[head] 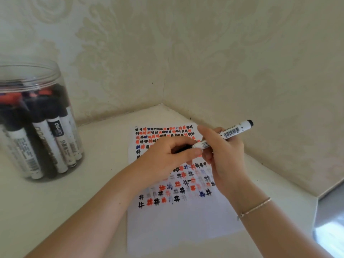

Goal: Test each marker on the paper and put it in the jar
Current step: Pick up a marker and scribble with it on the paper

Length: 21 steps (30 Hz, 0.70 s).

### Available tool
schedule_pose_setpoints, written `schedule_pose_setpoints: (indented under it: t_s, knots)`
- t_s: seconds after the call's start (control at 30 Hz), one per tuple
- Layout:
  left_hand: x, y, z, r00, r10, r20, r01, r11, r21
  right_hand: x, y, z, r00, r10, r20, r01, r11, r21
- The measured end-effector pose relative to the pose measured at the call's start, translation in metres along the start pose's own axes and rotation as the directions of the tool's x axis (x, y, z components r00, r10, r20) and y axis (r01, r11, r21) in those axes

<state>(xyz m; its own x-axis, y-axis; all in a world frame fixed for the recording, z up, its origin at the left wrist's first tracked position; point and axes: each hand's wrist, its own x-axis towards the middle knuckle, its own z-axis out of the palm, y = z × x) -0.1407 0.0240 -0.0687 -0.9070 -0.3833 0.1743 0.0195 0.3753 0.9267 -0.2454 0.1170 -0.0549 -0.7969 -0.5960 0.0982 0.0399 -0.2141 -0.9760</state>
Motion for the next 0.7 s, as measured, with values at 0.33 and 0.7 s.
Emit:
schedule_pose_setpoints:
  t_s: [0.33,0.7]
  knots:
    - [-0.004,0.004,0.0,0.99,-0.018,-0.139,0.007,0.997,-0.083,-0.003,0.003,0.015,0.997,0.045,-0.066,-0.039,0.995,0.091]
    - [-0.005,0.005,-0.003,0.865,-0.127,-0.486,0.062,0.987,-0.147,0.022,-0.026,0.015,0.991,-0.133,-0.021,0.114,0.909,-0.401]
